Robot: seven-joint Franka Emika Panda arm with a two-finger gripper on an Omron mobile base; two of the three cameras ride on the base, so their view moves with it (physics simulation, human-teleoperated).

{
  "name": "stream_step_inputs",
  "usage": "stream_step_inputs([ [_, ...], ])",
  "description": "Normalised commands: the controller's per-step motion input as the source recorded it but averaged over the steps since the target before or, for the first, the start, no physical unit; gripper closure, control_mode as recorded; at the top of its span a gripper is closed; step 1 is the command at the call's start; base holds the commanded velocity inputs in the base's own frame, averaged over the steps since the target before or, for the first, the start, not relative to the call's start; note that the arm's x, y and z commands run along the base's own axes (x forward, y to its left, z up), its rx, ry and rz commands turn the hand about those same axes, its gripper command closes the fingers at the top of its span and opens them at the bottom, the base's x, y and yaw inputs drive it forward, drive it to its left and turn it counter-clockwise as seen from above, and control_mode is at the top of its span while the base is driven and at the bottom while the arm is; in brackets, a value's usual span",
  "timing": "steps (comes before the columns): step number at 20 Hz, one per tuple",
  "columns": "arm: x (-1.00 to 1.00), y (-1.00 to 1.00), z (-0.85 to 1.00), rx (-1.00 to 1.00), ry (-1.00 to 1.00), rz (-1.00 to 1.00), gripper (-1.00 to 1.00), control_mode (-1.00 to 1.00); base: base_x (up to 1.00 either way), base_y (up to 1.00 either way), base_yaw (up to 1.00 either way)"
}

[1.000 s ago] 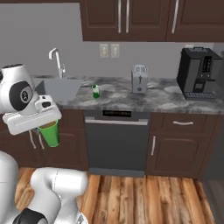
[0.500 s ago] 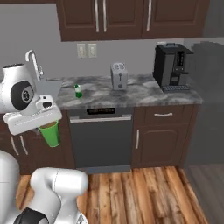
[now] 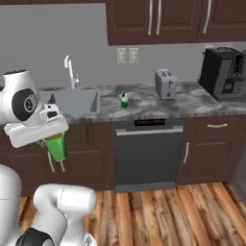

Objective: Place the microwavable item in the microwave. Then, close the microwave door and press the start button.

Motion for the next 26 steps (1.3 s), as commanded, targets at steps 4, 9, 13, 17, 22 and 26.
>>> stream_step_inputs([
  [4,0.00,0.00,0.00,0.00,0.00,0.00,1.00,1.00,0.23,1.00,0.00],
  [9,0.00,0.00,0.00,0.00,0.00,0.00,1.00,1.00,0.35,1.00,0.00],
  [13,0.00,0.00,0.00,0.00,0.00,0.00,1.00,1.00,0.51,1.00,0.00],
  [17,0.00,0.00,0.00,0.00,0.00,0.00,1.00,1.00,0.51,1.00,0.00],
  [22,0.00,0.00,0.00,0.00,0.00,0.00,1.00,1.00,0.20,1.00,0.10],
  [26,0.00,0.00,0.00,0.00,0.00,0.00,1.00,1.00,-0.31,0.87,0.32],
])
